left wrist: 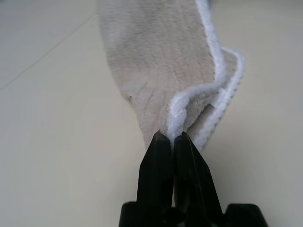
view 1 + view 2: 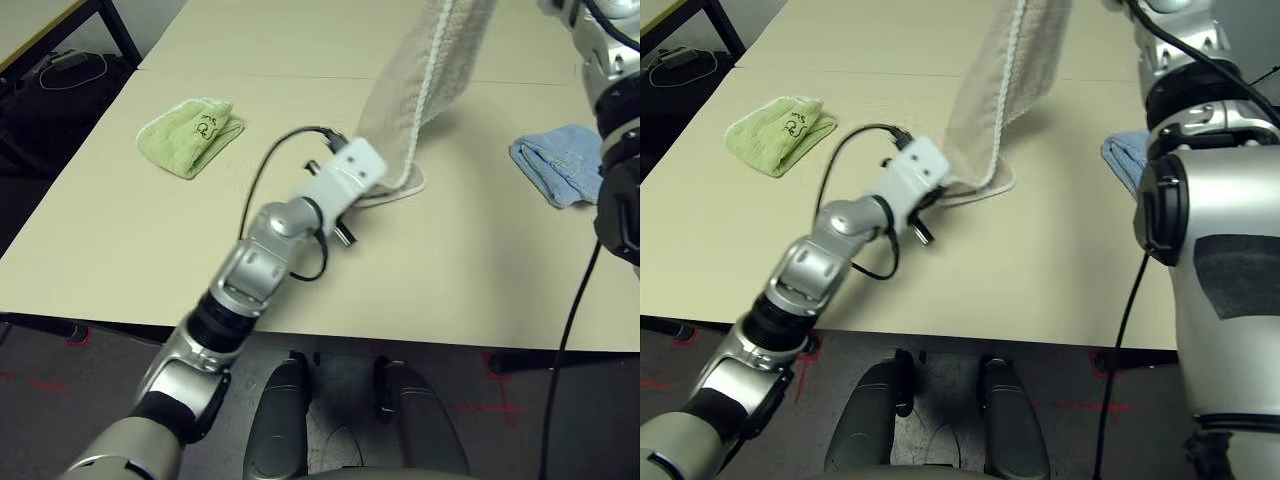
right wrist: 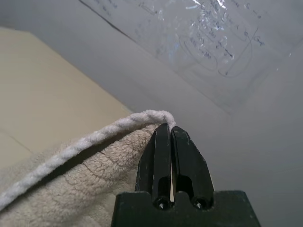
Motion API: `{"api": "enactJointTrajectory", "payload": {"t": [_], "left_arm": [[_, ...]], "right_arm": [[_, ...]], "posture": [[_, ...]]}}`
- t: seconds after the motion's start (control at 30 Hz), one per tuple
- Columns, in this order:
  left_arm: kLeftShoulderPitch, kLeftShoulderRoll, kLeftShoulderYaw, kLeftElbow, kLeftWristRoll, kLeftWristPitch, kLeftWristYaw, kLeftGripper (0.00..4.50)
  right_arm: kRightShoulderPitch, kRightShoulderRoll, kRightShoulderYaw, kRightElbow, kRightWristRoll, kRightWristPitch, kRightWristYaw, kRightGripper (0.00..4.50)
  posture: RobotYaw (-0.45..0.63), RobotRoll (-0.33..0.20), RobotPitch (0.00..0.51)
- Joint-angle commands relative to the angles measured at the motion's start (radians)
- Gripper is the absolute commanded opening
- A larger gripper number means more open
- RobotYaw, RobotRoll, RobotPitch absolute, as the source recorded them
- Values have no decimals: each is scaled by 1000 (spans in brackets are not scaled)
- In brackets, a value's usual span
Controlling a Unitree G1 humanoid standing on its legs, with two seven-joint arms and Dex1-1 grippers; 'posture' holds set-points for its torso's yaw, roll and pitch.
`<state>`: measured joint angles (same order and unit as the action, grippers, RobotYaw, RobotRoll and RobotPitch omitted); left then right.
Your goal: Fold the towel and set it aside.
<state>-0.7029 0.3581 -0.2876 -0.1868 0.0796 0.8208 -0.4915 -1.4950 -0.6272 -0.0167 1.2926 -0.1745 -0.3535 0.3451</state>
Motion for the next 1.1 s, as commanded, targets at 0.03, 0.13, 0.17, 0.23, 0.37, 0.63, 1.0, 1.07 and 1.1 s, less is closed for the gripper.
{"api": "enactJointTrajectory", "payload": {"t": [0.03, 0.13, 0.17, 0.23, 0.37, 0.63, 1.0, 1.07, 1.1], "left_arm": [[3, 43, 34, 49, -5, -43, -19, 13], [-14, 56, 73, 104, -25, -63, -27, 13], [-21, 56, 86, 124, -31, -68, -31, 13], [-43, 54, 115, 179, -31, -100, -16, 13], [-117, 39, 196, 335, -28, -191, 67, 13], [-216, 79, 261, 562, -24, -359, 101, 13], [-293, 154, 336, 696, -153, -407, -106, 13], [-322, 169, 349, 740, -173, -440, -149, 13], [-341, 175, 356, 765, -182, -456, -165, 13]], "right_arm": [[77, -46, -18, -28, 17, -39, 42, 0], [157, -69, -22, -54, 34, -85, 101, 0], [179, -74, -26, -64, 44, -94, 119, 0], [218, -80, -52, -83, 82, -104, 164, 0], [301, -86, -130, -144, 193, -96, 284, 0], [509, -139, -237, -325, 367, 33, 486, 0], [680, -264, -337, -597, 604, 469, 719, 0], [659, -273, -358, -607, 642, 547, 719, 0], [644, -280, -369, -603, 657, 579, 716, 0]], "posture": [[70, 0, 192], [62, 0, 194], [58, 0, 195], [56, 0, 197], [54, 0, 198], [41, 0, 207], [10, 0, 236], [1, 0, 242], [-2, 0, 244]]}}
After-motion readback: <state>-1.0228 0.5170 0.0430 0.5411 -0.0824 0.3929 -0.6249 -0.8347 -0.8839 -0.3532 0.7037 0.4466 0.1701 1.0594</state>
